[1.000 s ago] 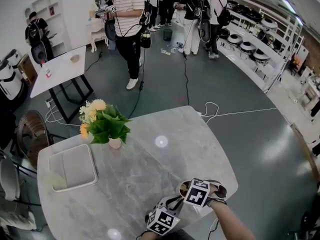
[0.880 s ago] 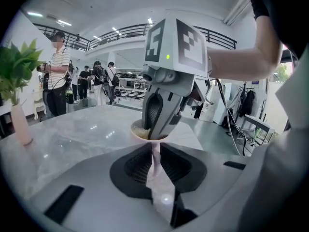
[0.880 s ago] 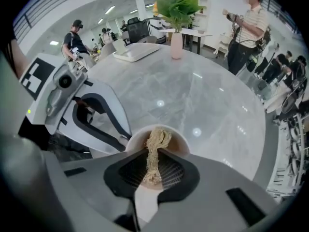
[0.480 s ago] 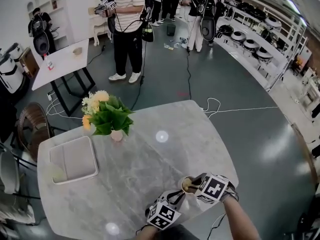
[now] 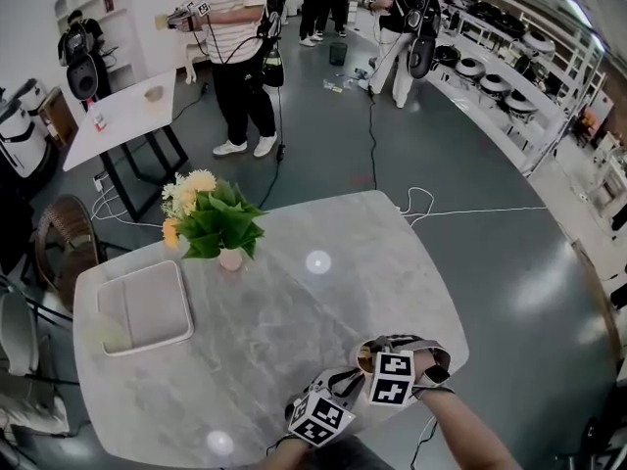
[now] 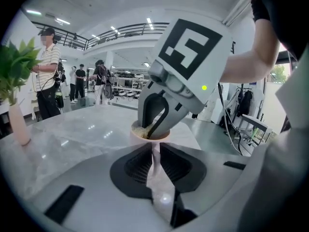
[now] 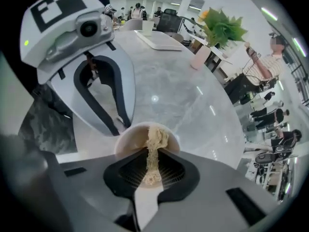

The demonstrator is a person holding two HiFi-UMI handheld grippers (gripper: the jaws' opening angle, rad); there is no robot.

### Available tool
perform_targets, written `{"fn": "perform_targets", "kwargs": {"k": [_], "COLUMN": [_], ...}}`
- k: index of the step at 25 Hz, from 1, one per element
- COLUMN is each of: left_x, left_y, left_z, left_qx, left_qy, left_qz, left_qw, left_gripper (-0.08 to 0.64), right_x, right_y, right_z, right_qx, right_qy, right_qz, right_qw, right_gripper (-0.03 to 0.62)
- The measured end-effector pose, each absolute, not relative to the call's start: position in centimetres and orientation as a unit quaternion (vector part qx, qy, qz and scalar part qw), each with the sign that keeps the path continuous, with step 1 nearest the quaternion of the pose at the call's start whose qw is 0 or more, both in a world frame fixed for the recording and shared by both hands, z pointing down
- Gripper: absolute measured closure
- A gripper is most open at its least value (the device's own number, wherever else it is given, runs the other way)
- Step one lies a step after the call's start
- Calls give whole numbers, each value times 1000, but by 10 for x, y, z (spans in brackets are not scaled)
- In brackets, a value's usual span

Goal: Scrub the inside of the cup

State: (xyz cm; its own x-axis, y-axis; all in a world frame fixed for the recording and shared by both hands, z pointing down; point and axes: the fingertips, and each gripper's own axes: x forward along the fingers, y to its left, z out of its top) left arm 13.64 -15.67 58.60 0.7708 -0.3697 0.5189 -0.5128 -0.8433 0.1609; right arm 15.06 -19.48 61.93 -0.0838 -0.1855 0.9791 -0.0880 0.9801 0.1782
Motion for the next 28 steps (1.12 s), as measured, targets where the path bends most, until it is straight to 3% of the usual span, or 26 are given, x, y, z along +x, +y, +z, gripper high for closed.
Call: {"fn": "perform_targets", "kwargs": {"k": [4,10,13,20,28], "left_x": [135,134,134,134,133], "left_y": [-157,-157,-158,-157,-161], "left_z": [587,585,585,585,585], "left_qx": [927,925,925,924,921], "left_qy": [-243,-245,-248,-252,-262], "left_qz": [241,245,243,245,244], "left_qw": [152,154,154,153,154], "left_gripper": [500,503,503,503,505], "right_x": [144,147,153,169,160], "right_y": [-189,-179,-185,-196,-177], "right_z": [618,598,580,558,564], "right_qx": [89,117,140,189,157], "right_qy": [-752,-801,-810,-771,-768], "right_qz": [66,191,155,-30,30], "right_qw": [650,556,547,607,621], "right_gripper": [532,532,532,532,532]}}
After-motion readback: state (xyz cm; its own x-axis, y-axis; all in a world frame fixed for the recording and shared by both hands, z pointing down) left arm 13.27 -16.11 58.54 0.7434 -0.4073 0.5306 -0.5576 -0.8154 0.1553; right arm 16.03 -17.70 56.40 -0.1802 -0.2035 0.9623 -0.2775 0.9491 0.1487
